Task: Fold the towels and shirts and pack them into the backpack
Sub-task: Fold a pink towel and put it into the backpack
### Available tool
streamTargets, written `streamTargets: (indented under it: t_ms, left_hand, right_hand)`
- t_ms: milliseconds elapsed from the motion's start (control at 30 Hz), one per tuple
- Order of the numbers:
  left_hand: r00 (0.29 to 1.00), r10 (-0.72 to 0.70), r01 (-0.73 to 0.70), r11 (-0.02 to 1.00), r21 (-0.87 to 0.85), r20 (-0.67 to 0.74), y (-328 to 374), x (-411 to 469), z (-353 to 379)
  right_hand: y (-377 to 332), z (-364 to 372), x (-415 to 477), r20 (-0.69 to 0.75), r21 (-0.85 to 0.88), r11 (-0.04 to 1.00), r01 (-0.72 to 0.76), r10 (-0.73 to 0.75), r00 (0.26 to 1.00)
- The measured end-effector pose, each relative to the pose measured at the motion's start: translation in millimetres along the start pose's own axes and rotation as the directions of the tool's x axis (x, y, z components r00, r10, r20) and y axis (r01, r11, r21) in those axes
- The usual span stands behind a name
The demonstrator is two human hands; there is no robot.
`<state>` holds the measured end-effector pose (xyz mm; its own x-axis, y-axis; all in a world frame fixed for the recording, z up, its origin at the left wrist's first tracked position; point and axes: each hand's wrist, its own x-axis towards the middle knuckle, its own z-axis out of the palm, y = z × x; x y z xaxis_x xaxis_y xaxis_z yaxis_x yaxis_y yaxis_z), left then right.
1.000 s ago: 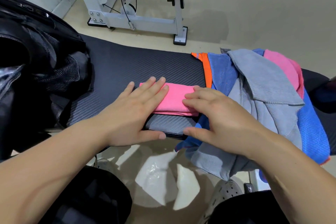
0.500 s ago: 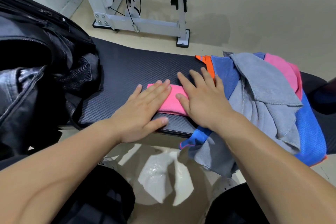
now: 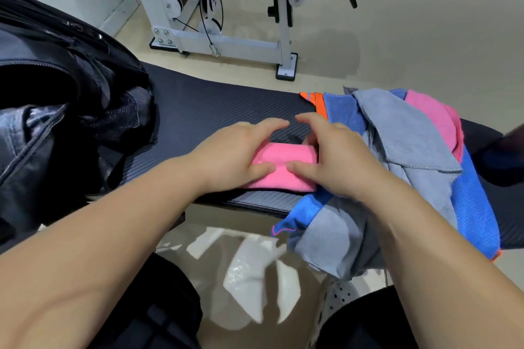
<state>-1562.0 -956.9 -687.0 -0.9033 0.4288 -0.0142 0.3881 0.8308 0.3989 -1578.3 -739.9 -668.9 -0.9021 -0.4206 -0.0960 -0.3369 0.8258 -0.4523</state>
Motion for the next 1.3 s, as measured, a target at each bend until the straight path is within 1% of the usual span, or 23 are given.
streamTargets:
  t_ms: [100,167,233,267,367,433,500,567,600,667,733,800,867,900,933,967,1033,1067,1100,1133,1200,1267,1300]
  left_hand:
    - [1.0,-0.013,0.012,0.996,-0.085,-0.004,3,-12,-3]
    - [0.998,-0.055,0.053,0.981,-0.184,-0.004,3,-24,-8]
    - [0.996,-0.091,0.088,0.961,-0.263,0.002,4,-35,-16]
    - [0.996,-0.092,0.094,0.96,-0.263,0.018,4,-40,-20]
    - [0.996,-0.069,0.077,0.979,-0.189,0.05,3,-58,-44]
    - [0.994,-0.061,0.07,0.993,-0.095,0.093,0,-77,-70]
    - [0.985,-0.079,0.076,0.997,0.023,0.155,-7,-101,-97]
    - [0.982,-0.123,0.107,0.988,0.116,0.142,-18,-127,-123]
    - [0.981,-0.158,0.141,0.98,0.143,0.109,-24,-141,-136]
    - [0.971,-0.237,0.233,0.962,0.142,0.014,-35,-169,-159]
    - [0.954,-0.289,0.295,0.951,0.093,-0.077,-46,-194,-173]
    - [0.945,-0.29,0.299,0.953,0.042,-0.152,-53,-213,-177]
    - [0.93,-0.295,0.302,0.953,-0.001,-0.218,-61,-225,-175]
    - [0.917,-0.319,0.32,0.947,-0.035,-0.238,-66,-229,-173]
    - [0.903,-0.35,0.343,0.936,-0.072,-0.248,-70,-232,-172]
    - [0.89,-0.383,0.367,0.924,-0.11,-0.248,-74,-234,-171]
    - [0.867,-0.438,0.402,0.896,-0.187,-0.236,-80,-234,-169]
    - [0.857,-0.461,0.416,0.883,-0.217,-0.23,-82,-233,-167]
    - [0.847,-0.482,0.434,0.871,-0.231,-0.225,-83,-231,-165]
    - [0.839,-0.501,0.454,0.86,-0.233,-0.214,-83,-231,-163]
    - [0.84,-0.516,0.479,0.85,-0.217,-0.167,-83,-231,-158]
    - [0.849,-0.52,0.494,0.844,-0.21,-0.096,-84,-236,-156]
    - [0.852,-0.52,0.497,0.842,-0.211,-0.066,-85,-239,-157]
  right_hand:
    - [-5,0,5,-0.043,0.189,0.977,0.099,-0.093,0.995]
    - [-10,4,9,-0.094,0.294,0.944,0.153,-0.131,0.987]
    - [-14,9,14,-0.13,0.374,0.907,0.196,-0.159,0.979]
    - [-17,11,16,-0.142,0.398,0.891,0.219,-0.177,0.974]
    - [-34,15,22,-0.138,0.465,0.837,0.288,-0.253,0.958]
    - [-44,19,22,-0.136,0.498,0.806,0.32,-0.291,0.947]
    - [-49,23,22,-0.153,0.491,0.814,0.311,-0.271,0.95]
    - [-57,23,25,-0.168,0.501,0.822,0.27,-0.214,0.962]
    - [-65,21,27,-0.181,0.494,0.824,0.277,-0.214,0.96]
    - [-95,9,35,-0.213,0.449,0.817,0.362,-0.296,0.931]
    - [-143,-10,46,-0.211,0.389,0.791,0.472,-0.422,0.882]
    - [-202,-31,59,-0.189,0.271,0.757,0.595,-0.564,0.804]
    - [-260,-50,70,-0.119,0.085,0.701,0.708,-0.698,0.706]
    - [-287,-55,75,-0.043,-0.003,0.676,0.737,-0.736,0.676]
    - [-310,-57,80,0.045,-0.075,0.656,0.751,-0.75,0.66]
    - [-330,-56,87,0.129,-0.135,0.641,0.755,-0.745,0.655]
    - [-354,-44,101,0.261,-0.233,0.639,0.733,-0.685,0.681]
    - [-358,-36,108,0.293,-0.262,0.649,0.714,-0.651,0.7]
    - [-359,-29,115,0.289,-0.274,0.665,0.694,-0.631,0.72]
    - [-357,-24,123,0.256,-0.278,0.681,0.677,-0.627,0.736]
    - [-351,-23,136,0.131,-0.25,0.726,0.64,-0.63,0.766]
    - [-340,-27,155,0.022,-0.156,0.798,0.582,-0.587,0.81]
    - [-334,-31,165,-0.008,-0.098,0.828,0.552,-0.556,0.831]
